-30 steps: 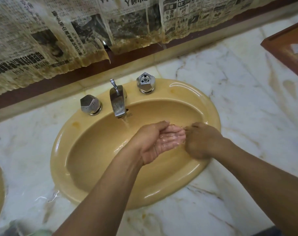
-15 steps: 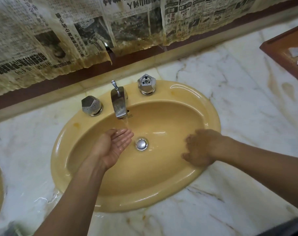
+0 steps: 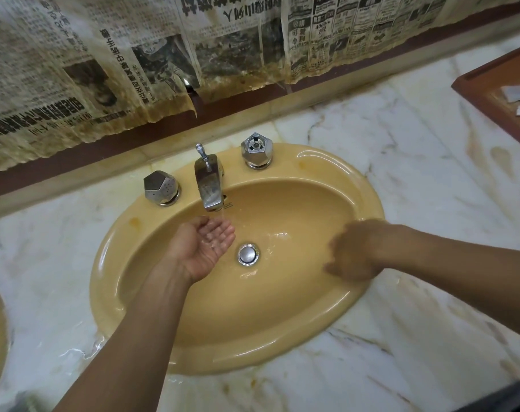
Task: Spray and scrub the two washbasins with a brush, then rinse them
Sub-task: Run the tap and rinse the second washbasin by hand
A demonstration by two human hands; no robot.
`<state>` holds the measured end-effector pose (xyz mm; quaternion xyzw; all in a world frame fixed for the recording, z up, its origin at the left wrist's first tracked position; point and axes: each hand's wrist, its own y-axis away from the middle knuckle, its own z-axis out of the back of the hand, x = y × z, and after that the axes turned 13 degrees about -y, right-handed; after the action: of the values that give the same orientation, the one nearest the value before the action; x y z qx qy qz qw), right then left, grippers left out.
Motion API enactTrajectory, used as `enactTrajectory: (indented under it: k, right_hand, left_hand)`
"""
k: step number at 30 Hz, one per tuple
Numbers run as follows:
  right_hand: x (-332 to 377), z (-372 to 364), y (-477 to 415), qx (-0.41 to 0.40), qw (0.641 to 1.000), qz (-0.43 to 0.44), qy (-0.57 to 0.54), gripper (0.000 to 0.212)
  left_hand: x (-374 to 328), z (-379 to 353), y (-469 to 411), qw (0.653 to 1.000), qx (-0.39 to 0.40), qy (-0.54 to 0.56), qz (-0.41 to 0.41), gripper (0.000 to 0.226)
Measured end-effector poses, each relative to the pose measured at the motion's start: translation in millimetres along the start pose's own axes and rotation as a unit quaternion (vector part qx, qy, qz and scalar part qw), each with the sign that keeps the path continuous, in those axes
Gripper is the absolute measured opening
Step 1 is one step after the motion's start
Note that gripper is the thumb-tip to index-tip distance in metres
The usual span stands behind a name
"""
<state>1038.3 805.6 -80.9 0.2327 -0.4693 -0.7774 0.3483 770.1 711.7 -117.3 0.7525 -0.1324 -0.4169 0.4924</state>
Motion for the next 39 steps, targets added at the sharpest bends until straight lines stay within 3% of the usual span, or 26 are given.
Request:
enactTrajectory:
  k: [2,5,7,10,13,20,24,27,29,33,35,37,39]
  right_hand:
    - [-10,-2,-4,-0.063,0.995,0.002,0.073,0.066]
    - [1,-3,1,0.010,0.998,0.040,-0.054,0.061]
    - [13,-2,6,0.038,0.992,0.058,-0.107,0.060]
    - [4,-11,-8,-0.029,0.996,0.051,-0.064,0.059]
    - [-5,-26,-22,-0.079,0.993,0.086,-0.022,0.071]
    - [-14,-34,-42,-0.087,0.992,0.087,-0.017,0.064]
    - [-26,-15,-53,-0.137,0.979,0.088,0.120,0.056]
    - [-33,17,-66,-0.221,0.933,0.076,0.273,0.061]
    - [-29,20,-76,-0.231,0.913,0.075,0.329,0.065]
    - [-6,-8,-78,-0.038,0.975,0.106,0.194,0.064]
    - [-7,-3,-85,-0.075,0.973,0.107,0.193,0.063]
    - [-14,9,-92,-0.192,0.943,0.098,0.254,0.064]
    - [-8,11,-91,-0.192,0.945,0.106,0.243,0.064]
  left_hand:
    - [0,-2,-2,1.000,0.001,-0.004,-0.001,0.048]
    - [1,-7,-4,1.000,0.006,-0.010,-0.003,0.055]
    - [2,-9,-5,1.000,0.004,-0.008,0.004,0.049]
    - [3,-13,-8,1.000,-0.004,0.010,0.020,0.034]
    - [4,-15,-14,0.999,-0.026,0.029,0.031,0.035]
    - [5,-32,-22,0.989,-0.023,0.140,0.051,0.032]
    - [30,-56,-7,0.979,0.107,0.166,0.055,0.031]
    - [53,-67,8,0.981,0.165,0.098,0.041,0.042]
    - [59,-59,12,0.987,0.138,0.081,0.016,0.043]
    - [54,-22,7,0.994,0.044,0.096,-0.021,0.041]
    - [48,-9,7,0.994,0.024,0.103,-0.028,0.040]
    - [42,-2,9,0.993,0.017,0.111,-0.036,0.039]
    - [38,2,10,0.992,0.018,0.117,-0.041,0.037]
